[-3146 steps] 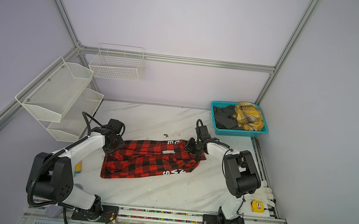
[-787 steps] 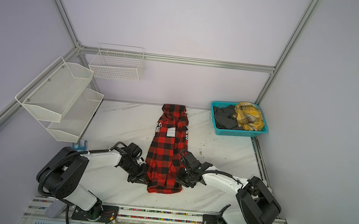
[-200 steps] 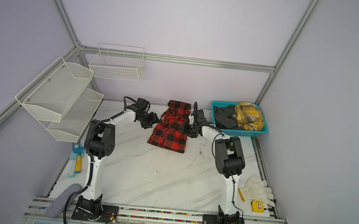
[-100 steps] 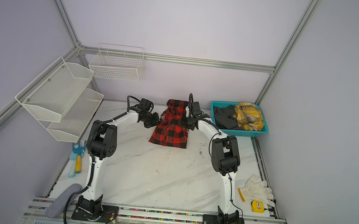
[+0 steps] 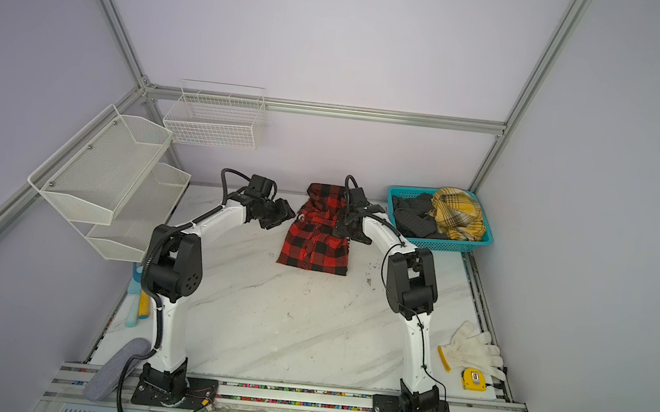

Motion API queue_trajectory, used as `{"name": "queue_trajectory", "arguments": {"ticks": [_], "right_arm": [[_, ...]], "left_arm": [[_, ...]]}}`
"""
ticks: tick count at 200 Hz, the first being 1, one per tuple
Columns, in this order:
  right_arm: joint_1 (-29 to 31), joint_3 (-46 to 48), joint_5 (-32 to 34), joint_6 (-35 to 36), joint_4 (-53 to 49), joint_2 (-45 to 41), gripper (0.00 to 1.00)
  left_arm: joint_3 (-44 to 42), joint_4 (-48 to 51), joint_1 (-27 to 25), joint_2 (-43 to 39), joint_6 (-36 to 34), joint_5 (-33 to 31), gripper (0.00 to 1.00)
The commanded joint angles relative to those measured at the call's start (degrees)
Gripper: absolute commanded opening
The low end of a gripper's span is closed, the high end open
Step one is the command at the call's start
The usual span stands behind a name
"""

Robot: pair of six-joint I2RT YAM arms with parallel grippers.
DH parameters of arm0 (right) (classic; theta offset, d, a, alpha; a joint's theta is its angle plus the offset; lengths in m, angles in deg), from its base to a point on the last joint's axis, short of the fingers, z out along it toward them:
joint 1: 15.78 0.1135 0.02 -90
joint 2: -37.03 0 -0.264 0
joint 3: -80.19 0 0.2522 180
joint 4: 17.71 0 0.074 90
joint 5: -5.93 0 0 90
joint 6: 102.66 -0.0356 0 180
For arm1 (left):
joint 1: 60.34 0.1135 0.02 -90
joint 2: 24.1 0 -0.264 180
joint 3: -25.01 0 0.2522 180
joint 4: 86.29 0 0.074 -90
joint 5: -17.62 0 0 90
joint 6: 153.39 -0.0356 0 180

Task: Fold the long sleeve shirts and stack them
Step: 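Press and smooth the folded bundle with both grippers, pulling it toward the robot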

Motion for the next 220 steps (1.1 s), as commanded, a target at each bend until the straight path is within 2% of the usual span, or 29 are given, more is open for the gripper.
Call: {"name": "queue_trajectory", "arguments": {"ticks": [1, 9, 17, 35, 43, 51, 62, 93, 110, 121, 147, 172, 206, 220], "right_arm": [[0.5, 3.5, -2.3, 1.5, 0.7, -8.7, 0.93], [0.6, 5.5, -4.3, 1.3, 2.0, -10.2, 0.89], [0.6, 7.7, -5.7, 0.6, 2.9, -11.4, 0.80], [0.6, 12.6, -10.1, -1.3, 6.3, -12.9, 0.46], [0.5, 14.4, -11.5, -2.2, 7.9, -13.1, 0.35], [0.5, 15.8, -12.8, -2.6, 9.1, -13.0, 0.28], [0.6, 17.3, -14.9, -2.7, 10.7, -12.6, 0.22], [0.6, 20.7, -16.7, -3.6, 13.9, -9.5, 0.19], [0.6, 22.8, -17.1, -4.2, 15.8, -7.3, 0.17], [0.6, 23.9, -14.3, -4.7, 15.8, -6.2, 0.15], [0.3, 28.3, -12.4, -6.5, 15.5, -7.6, 0.14], [1.7, 35.4, -14.2, -8.3, 16.0, -12.3, 0.14], [4.4, 45.1, -16.5, -11.1, 15.3, -22.5, 0.14], [4.7, 46.0, -16.2, -11.8, 14.0, -27.2, 0.15]], "left_arm": [[-3.4, 0.2, -3.4, -6.6, -1.0, -0.1, 0.57], [-4.2, 0.1, -4.9, -6.8, -0.7, 0.7, 0.53], [-4.6, -0.3, -6.5, -6.4, -0.8, 1.3, 0.49], [-4.1, -1.5, -8.5, -3.9, -0.7, 2.1, 0.41], [-3.1, -1.8, -8.5, -2.2, 0.1, 2.9, 0.40], [-1.4, -2.0, -8.4, 0.1, 0.7, 4.0, 0.38], [1.5, -2.0, -8.4, 3.2, 1.4, 5.2, 0.37], [8.7, -1.2, -8.4, 10.4, 2.6, 7.8, 0.37], [9.6, 1.5, -8.2, 11.9, 2.3, 4.3, 0.35], [8.6, 2.5, -7.6, 12.2, 2.7, 2.9, 0.33], [2.2, 2.9, -6.6, 10.6, 4.2, 1.2, 0.30], [-6.2, 1.6, -7.1, 6.6, 4.7, 2.4, 0.27], [-21.4, -1.0, -9.6, -4.5, 5.0, 2.8, 0.26], [-26.4, -1.8, -10.0, -9.9, 5.4, 2.8, 0.31]]}}
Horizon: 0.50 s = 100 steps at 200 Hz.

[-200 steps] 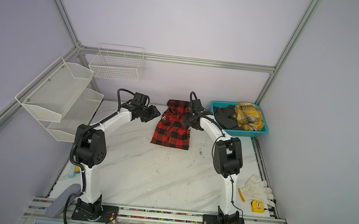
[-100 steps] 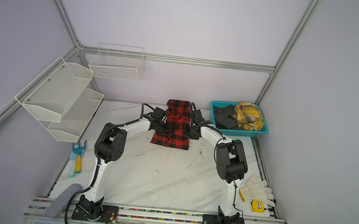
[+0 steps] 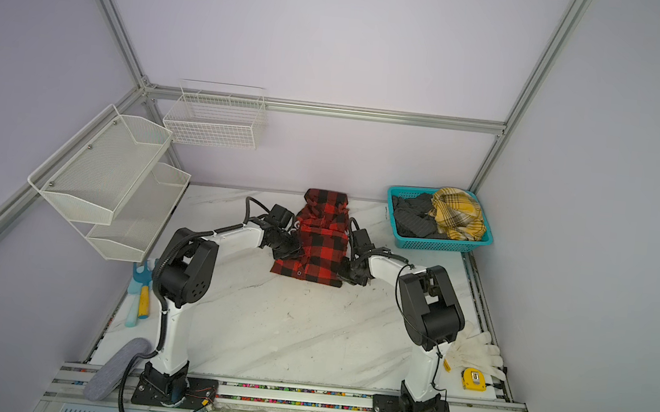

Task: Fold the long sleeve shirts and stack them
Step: 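Press and smooth the folded bundle with both grippers, pulling it toward the robot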

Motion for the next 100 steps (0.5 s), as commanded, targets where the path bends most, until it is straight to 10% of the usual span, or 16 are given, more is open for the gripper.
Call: {"name": "queue_trajectory", "arguments": {"ticks": [1, 39, 100], "right_arm": [[1.1, 2.1, -0.6, -2.8, -3.5, -7.9, 0.15], [1.4, -3.7, -1.7, -2.7, -6.0, -10.7, 0.16], [1.5, -11.2, -4.2, -2.1, 0.5, 3.2, 0.16]], "left_arm": [[-8.6, 0.6, -1.6, -8.9, 1.1, -0.7, 0.31], [-4.9, 6.3, -1.4, -17.2, -2.3, -1.3, 0.49], [-1.6, 7.2, 3.7, -8.8, -3.1, 0.2, 0.25]]}}
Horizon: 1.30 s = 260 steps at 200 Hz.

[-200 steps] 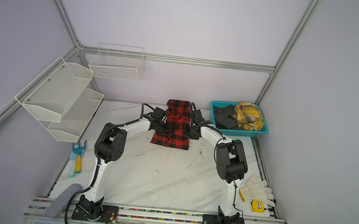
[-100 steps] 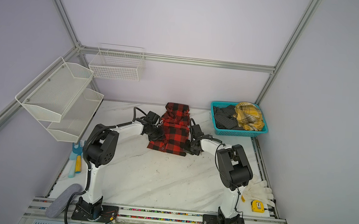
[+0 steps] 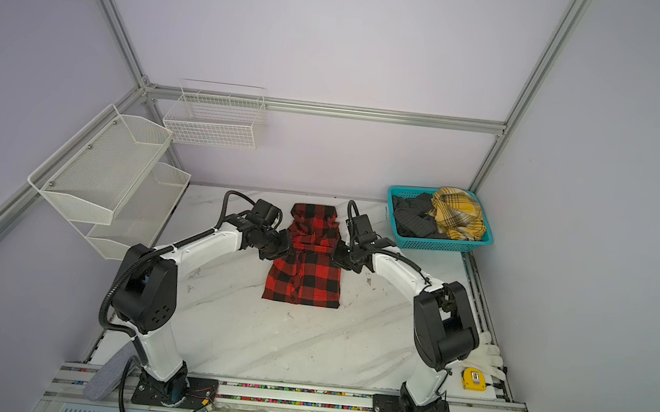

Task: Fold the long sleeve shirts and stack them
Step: 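Press and smooth the folded bundle with both grippers, pulling it toward the robot, then grasp the near edge of the check shirt with both grippers side by side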

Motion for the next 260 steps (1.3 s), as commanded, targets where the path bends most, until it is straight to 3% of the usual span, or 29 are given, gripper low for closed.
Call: {"name": "queue_trajectory", "arguments": {"ticks": [1, 26, 66, 110, 140, 188, 260], "right_arm": [[0.0, -2.7, -0.9, 0.0, 1.8, 6.2, 0.16], [-0.1, -9.7, 0.9, 0.8, 1.0, 13.4, 0.18], [0.0, -16.2, 3.6, 3.3, -4.0, 19.7, 0.22], [2.0, -17.9, 9.5, 4.5, -9.1, 10.4, 0.30], [5.6, -19.6, 13.0, 4.7, -12.3, 7.4, 0.30], [6.2, -15.0, 13.5, 1.9, -11.1, 3.9, 0.25], [6.1, -3.6, 12.1, 1.1, -9.1, -0.8, 0.25]], "left_arm": [[2.0, 0.1, 1.9, 3.7, -0.6, 1.2, 0.25], [2.4, -0.5, 3.3, 7.7, -0.7, -0.3, 0.20], [2.0, -3.1, 4.9, 11.3, -0.4, 0.0, 0.21], [1.5, -3.8, 4.9, 3.3, -0.2, 1.0, 0.35], [1.6, -3.5, 3.4, -1.7, 1.0, 1.1, 0.29], [5.7, -3.5, -1.6, 3.2, 2.5, 4.0, 0.11], [14.3, -3.2, -1.5, 14.0, 3.2, 4.9, 0.11]]}}
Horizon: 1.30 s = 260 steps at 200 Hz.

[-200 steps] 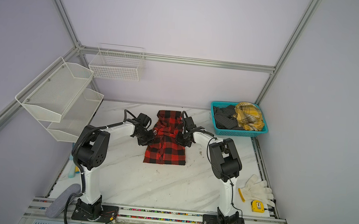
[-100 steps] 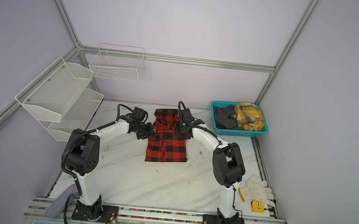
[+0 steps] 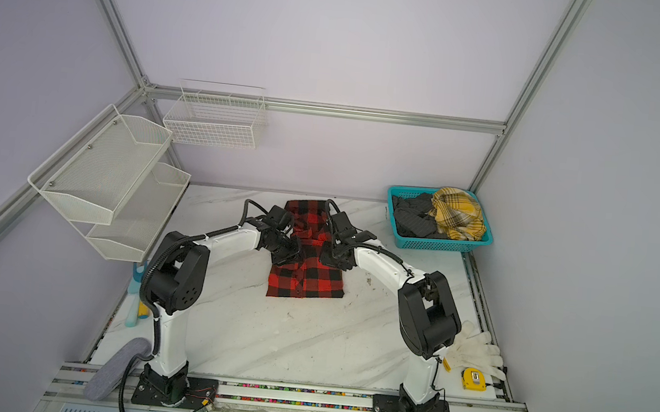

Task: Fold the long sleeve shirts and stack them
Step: 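Grasp the near edge of the check shirt with both grippers side by side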

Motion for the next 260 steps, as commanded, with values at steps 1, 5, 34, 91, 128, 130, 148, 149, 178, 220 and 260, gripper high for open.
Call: {"name": "queue_trajectory", "arguments": {"ticks": [1, 5, 34, 91, 128, 130, 148, 149, 178, 220, 260], "right_arm": [[0.0, 2.8, 0.4, -1.0, -0.5, -3.8, 0.25], [-0.1, 3.3, 0.5, -1.0, -0.5, -4.0, 0.25], [-0.1, 5.6, 0.5, -1.1, -0.8, -5.3, 0.28], [-0.1, 6.8, -0.2, 0.8, -1.4, -4.6, 0.32], [-0.1, 7.5, -0.4, 2.3, -0.8, -3.7, 0.42], [-0.1, 7.5, -0.4, 2.4, -0.7, -3.7, 0.42], [-0.1, 8.2, -0.3, 2.8, 0.4, -3.0, 0.44], [-0.1, 8.3, -0.3, 2.9, 0.5, -2.9, 0.44], [-0.4, 9.6, -0.2, 3.4, 2.1, -0.4, 0.41], [-0.4, 13.2, -1.2, 2.7, 3.7, 0.7, 0.35], [2.1, 17.9, -3.5, 0.3, 3.4, -3.5, 0.34]], "left_arm": [[7.8, -0.5, 0.5, 1.7, 0.4, 0.2, 0.11], [8.3, -0.3, 0.6, 2.3, 0.4, 0.2, 0.11], [9.0, 1.2, 1.1, 3.3, 0.5, 0.7, 0.22], [-2.6, 4.0, 3.3, -13.0, -1.1, -3.5, 0.38], [-8.9, 4.0, 3.9, -12.7, -0.5, -1.5, 0.27], [-9.3, 3.9, 3.9, -12.6, -0.4, -1.5, 0.26], [-11.5, 1.9, 4.0, -12.0, 0.4, -1.5, 0.20], [-11.5, 1.8, 4.0, -11.9, 0.4, -1.5, 0.20], [-14.2, 1.0, 4.0, -10.7, 0.6, -1.3, 0.14], [-17.2, -0.6, 4.6, -8.6, -0.1, -1.0, 0.13], [-21.4, -0.2, 4.6, -11.6, -0.8, -0.5, 0.13]]}}
